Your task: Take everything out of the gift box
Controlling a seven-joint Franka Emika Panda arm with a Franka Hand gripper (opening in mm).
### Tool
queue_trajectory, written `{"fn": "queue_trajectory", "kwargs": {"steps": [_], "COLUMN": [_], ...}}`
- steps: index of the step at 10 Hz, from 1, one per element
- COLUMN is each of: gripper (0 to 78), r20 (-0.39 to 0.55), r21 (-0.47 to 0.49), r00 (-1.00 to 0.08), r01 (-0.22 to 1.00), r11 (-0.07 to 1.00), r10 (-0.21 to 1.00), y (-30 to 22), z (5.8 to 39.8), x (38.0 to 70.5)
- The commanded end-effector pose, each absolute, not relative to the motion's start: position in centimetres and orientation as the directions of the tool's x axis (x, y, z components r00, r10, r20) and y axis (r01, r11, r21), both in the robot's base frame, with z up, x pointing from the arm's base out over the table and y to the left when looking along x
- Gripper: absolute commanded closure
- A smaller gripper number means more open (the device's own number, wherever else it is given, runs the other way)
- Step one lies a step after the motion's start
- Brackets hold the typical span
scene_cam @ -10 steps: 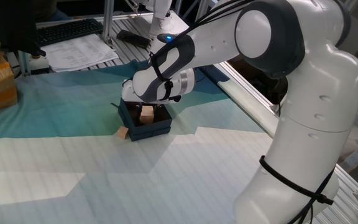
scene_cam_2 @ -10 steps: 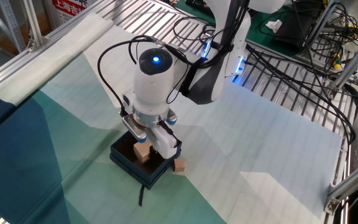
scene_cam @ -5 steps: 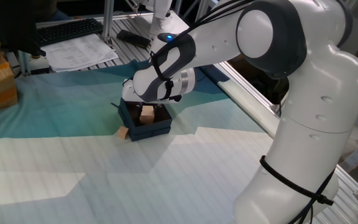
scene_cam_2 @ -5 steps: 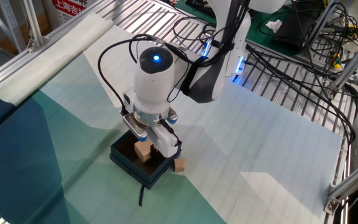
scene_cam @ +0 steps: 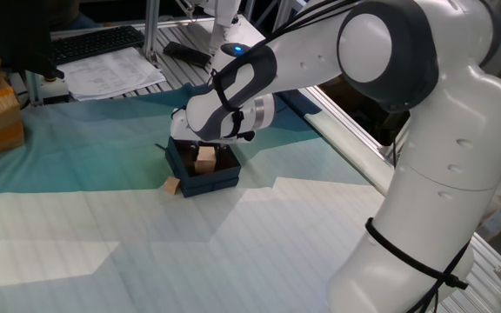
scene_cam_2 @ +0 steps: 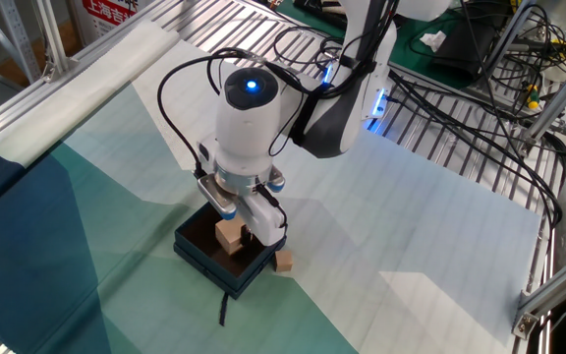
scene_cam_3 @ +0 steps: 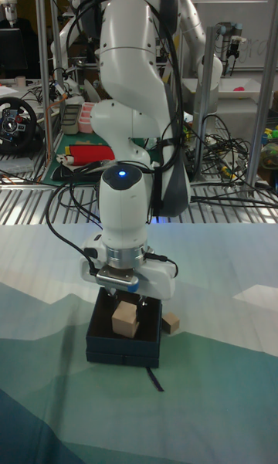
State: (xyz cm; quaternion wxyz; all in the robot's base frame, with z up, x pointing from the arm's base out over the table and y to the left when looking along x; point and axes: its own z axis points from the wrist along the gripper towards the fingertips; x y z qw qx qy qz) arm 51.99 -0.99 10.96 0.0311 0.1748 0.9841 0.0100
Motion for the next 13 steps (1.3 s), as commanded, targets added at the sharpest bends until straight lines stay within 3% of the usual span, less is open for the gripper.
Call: {"fn": "queue_trajectory", "kwargs": {"steps": [1,13], "gripper": [76.4,76.4], "r20": [-0.058,-0.054], "r21": [0.031,0.029], "r00": [-0.933,-0.932], "r01": [0.355,0.356], "r11": [0.934,0.934], "r10": [0.356,0.357], "y": [-0.46,-0.20], "z": [11.98,12.89], "x": [51.73,51.75]}}
